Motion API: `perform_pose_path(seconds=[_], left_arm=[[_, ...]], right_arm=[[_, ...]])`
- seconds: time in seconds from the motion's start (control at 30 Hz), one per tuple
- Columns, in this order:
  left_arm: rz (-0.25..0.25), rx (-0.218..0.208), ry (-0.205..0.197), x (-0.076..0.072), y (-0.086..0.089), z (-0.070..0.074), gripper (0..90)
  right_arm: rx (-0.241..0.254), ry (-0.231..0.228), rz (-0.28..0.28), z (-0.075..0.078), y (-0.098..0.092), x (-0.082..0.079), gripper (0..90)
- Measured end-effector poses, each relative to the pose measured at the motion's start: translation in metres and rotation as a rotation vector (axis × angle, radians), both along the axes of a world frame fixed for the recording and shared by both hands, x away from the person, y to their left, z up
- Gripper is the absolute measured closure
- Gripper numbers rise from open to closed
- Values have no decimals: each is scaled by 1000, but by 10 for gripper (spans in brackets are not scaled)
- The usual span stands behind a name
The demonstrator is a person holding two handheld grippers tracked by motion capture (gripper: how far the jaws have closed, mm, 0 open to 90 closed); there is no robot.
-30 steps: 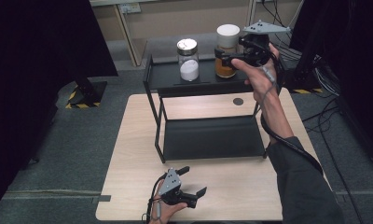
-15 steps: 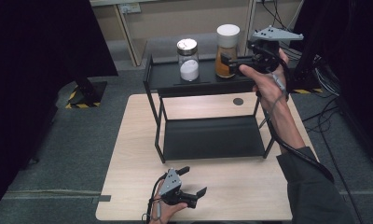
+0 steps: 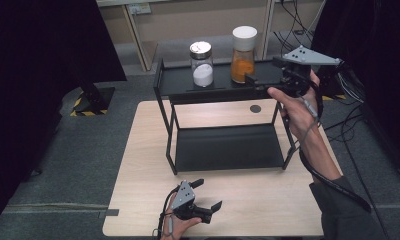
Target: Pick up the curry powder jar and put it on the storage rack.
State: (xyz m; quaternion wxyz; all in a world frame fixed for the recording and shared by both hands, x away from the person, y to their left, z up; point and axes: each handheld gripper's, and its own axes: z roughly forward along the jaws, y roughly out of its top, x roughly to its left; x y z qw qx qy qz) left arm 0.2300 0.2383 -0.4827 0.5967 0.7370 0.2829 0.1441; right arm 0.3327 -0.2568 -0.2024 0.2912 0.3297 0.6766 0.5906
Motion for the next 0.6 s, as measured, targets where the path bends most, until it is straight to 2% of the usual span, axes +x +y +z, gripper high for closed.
perform_pose_path(seconds=[0.3, 0.6], left_arm=[[3, 3, 0, 0, 0, 0, 19], [9, -1, -1, 0, 1, 0, 19]], right_arm=[[-18, -9, 48, -17, -7, -17, 3], [-36, -30, 55, -29, -10, -31, 3]])
